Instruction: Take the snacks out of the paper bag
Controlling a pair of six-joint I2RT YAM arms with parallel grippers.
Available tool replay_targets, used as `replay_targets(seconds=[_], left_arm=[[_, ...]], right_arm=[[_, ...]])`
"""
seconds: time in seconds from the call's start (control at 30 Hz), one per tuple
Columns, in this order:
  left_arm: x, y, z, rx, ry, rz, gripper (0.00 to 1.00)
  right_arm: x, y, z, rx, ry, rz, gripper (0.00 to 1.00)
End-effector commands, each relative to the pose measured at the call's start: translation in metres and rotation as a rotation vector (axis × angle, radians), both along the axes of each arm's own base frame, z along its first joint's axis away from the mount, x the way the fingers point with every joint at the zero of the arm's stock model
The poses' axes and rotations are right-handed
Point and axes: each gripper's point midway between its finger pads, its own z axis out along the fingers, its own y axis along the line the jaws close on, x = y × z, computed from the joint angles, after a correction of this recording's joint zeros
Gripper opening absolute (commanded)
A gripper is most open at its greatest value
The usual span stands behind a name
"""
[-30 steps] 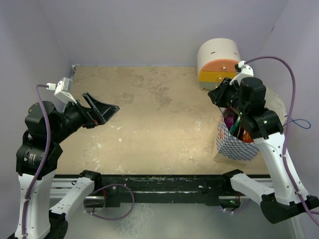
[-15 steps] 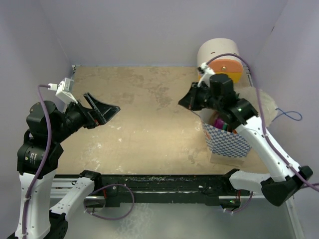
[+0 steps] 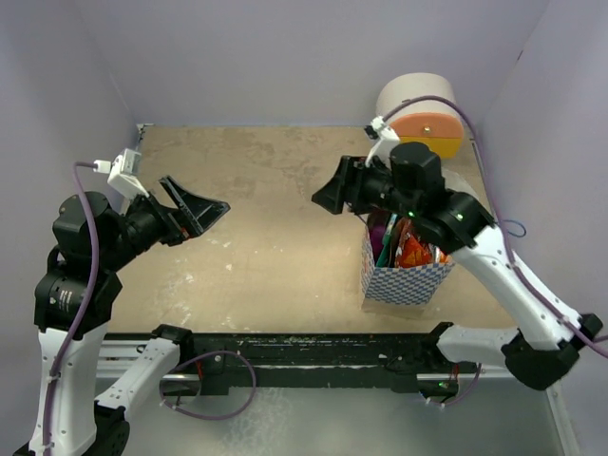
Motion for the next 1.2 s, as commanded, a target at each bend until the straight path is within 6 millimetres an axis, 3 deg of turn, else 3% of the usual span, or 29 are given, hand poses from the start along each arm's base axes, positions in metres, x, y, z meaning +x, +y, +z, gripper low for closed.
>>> replay_targets(seconds=[0.0,0.13,0.33,0.43,0.53,0.73,0.83,1.07,1.17], left_arm=[[0.003,-0.003,0.008,-0.034,-0.024,-0.004,0.99],[0.003,-0.004,0.007,-0.042,-0.023,-0.007,0.99],[0.007,-0.009,0.006,-0.065,-0.012,-0.029,0.99],[0.008,-0.013,0.007,-0.079,-0.007,-0.045,0.99],[0.009,-0.017,0.009,-0.093,-0.004,-0.071,0.99],[0.010,-0.023,0.015,-0.102,-0.006,-0.115,0.99],[0.009,-0.025,0.017,-0.095,-0.004,-0.130,0.99],[0.005,-0.028,0.014,-0.073,0.019,-0.168,1.00],[0.002,-0.027,0.011,-0.066,0.031,-0.171,1.00]], right_arm=[[-0.023,-0.070,0.018,-0.095,-0.080,-0.174,0.80],[-0.047,-0.132,0.016,-0.162,-0.100,-0.344,1.00],[-0.085,-0.217,0.025,-0.115,-0.057,-0.662,1.00],[-0.103,-0.246,0.032,-0.044,-0.031,-0.781,0.97],[-0.104,-0.246,0.037,-0.031,-0.034,-0.781,0.93],[-0.085,-0.228,0.005,-0.203,0.098,-0.793,0.88],[-0.072,-0.220,-0.002,-0.226,0.105,-0.805,0.84],[-0.021,-0.205,-0.006,-0.416,0.048,-0.856,0.72],[0.014,-0.199,-0.019,-0.516,0.051,-0.838,0.68]])
